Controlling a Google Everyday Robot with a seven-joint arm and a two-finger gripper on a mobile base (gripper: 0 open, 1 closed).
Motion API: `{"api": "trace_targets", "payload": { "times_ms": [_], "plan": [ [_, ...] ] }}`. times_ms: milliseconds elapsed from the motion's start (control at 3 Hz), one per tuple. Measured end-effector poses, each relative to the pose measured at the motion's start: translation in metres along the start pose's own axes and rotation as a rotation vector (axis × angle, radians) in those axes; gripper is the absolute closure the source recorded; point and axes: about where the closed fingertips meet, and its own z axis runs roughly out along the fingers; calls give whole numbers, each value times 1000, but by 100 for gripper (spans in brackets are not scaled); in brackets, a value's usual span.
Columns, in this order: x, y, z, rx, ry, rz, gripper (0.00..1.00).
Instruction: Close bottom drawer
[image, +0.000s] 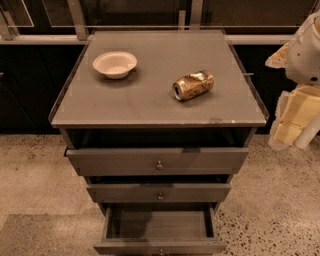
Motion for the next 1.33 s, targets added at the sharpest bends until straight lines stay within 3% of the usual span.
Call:
{"api": "trace_targets", "payload": {
  "times_ms": [333, 667, 1000, 1333],
  "plan": [
    [-1, -4, -1, 10, -7, -4, 0],
    [-4, -30, 12, 18, -58, -11, 0],
    [-9, -64, 44, -4, -121, -6, 0],
    [-9, -64, 44, -4, -121, -6, 0]
  ]
}}
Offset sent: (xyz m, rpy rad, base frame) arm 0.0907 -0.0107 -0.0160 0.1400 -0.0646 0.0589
